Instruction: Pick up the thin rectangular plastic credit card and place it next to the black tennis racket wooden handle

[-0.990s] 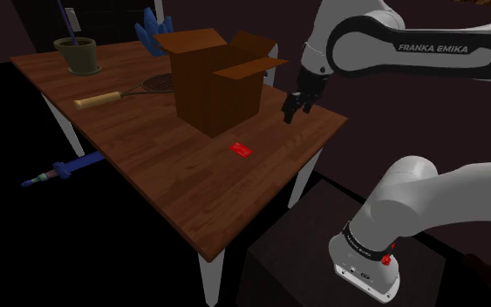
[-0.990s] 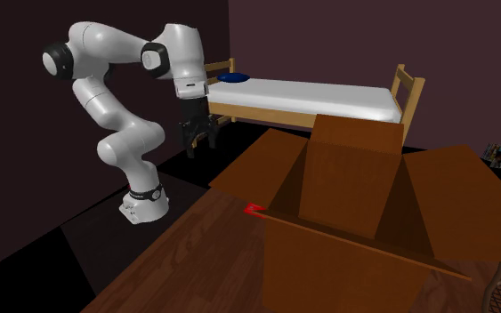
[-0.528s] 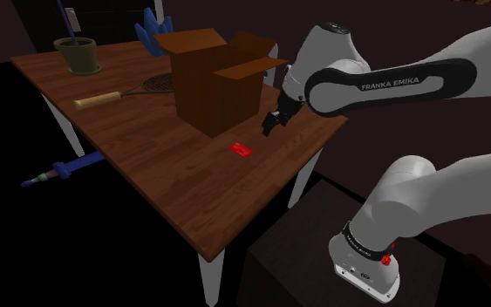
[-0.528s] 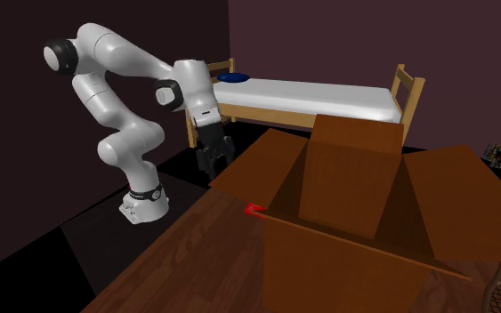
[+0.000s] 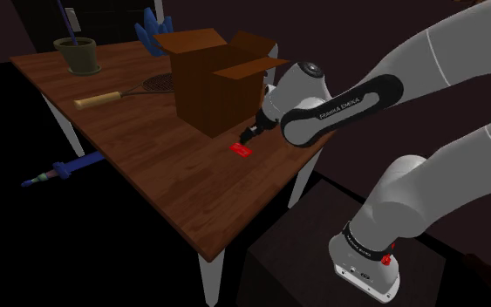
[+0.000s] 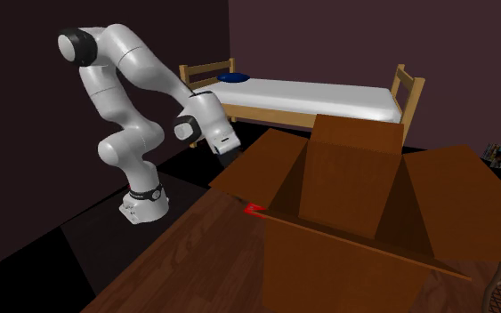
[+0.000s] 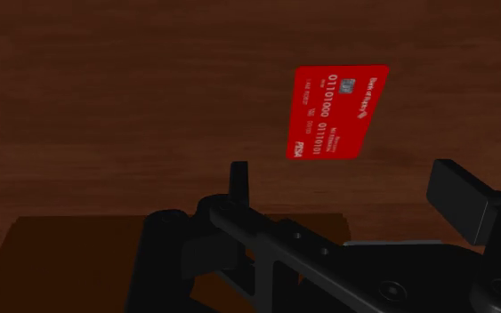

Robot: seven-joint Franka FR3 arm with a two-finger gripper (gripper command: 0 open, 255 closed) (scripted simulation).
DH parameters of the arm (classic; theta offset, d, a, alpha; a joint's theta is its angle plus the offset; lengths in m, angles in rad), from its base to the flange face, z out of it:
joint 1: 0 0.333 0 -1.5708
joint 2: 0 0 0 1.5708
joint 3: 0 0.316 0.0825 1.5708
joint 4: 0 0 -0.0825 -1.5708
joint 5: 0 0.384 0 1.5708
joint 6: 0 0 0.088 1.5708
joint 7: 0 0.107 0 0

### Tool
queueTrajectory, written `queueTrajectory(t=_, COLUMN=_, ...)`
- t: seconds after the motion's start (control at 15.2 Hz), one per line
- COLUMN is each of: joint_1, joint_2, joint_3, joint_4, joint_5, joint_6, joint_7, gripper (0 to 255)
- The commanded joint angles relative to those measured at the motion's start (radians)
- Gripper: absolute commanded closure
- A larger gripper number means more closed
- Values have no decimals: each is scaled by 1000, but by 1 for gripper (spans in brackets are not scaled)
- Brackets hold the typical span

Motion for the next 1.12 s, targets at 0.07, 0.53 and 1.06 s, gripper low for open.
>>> queueTrajectory(t=0.07, joint_1=0, joint_2=154, joint_3=4, joint_4=21, joint_5=-10, joint_6=211, joint_7=-4, gripper=0)
queueTrajectory(t=0.53, joint_1=-110, joint_2=322, joint_3=101, joint_4=78, joint_5=-80, joint_6=342, joint_7=52, gripper=0)
queueTrajectory(t=1.06, joint_1=-230, joint_2=354, joint_3=207, joint_4=94, joint_5=-145, joint_6=360, joint_7=106, gripper=0)
